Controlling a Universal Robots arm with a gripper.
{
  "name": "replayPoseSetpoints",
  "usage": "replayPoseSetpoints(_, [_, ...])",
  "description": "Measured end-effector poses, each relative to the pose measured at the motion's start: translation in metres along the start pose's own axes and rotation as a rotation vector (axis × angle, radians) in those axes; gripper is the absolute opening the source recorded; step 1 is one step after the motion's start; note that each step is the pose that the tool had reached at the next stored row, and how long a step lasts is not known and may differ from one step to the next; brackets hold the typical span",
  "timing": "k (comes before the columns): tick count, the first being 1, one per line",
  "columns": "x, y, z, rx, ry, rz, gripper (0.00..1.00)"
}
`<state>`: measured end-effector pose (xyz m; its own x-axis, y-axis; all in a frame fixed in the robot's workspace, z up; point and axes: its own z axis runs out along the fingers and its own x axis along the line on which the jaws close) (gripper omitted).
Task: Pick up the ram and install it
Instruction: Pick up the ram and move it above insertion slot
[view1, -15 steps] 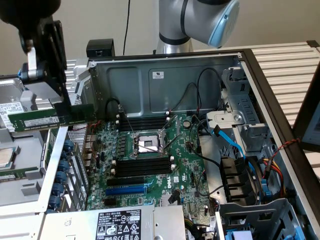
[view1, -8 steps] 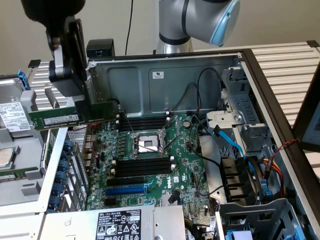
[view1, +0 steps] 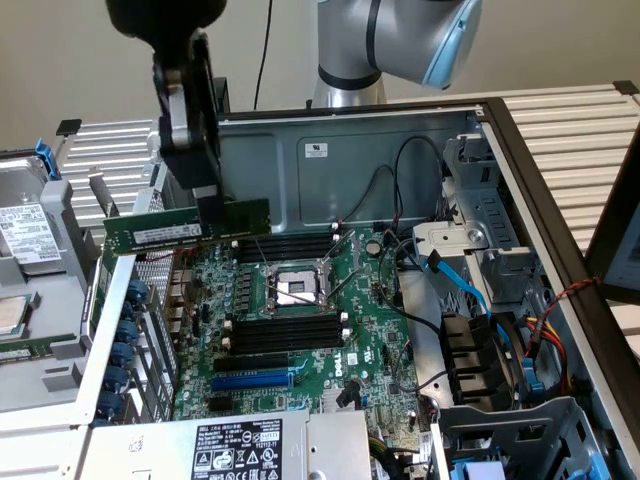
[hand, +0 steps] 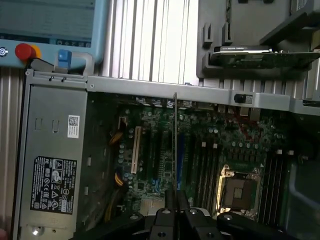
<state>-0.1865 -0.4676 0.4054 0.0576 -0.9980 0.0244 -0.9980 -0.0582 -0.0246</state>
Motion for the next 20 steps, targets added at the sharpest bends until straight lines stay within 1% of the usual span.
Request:
replayPoseSetpoints(4, [0.0,-0.0182,0.0005,-0.0004,-0.0018,0.0,0.12])
replayPoseSetpoints(5, [0.0,-0.0205,0.0006,-0.0005,-0.0019,0.0,0.12])
replayPoseSetpoints(8, [0.0,-0.0209,0.0006,-0.0007,-0.0017,-0.001,0.12])
replayPoseSetpoints(10, [0.0,-0.0283,0.0008,-0.0013,-0.0018,-0.001,0.12])
replayPoseSetpoints(13, [0.001,-0.0421,0.0012,-0.0016,-0.0019,-0.001,0.12])
replayPoseSetpoints(15, [0.0,-0.0513,0.0021,-0.0033,-0.0034,-0.001,0.12])
replayPoseSetpoints(17, [-0.003,-0.0589,0.004,-0.0068,-0.0045,-0.001,0.12])
replayPoseSetpoints(20, [-0.007,-0.0676,0.0077,-0.0106,-0.0059,-0.001,0.12])
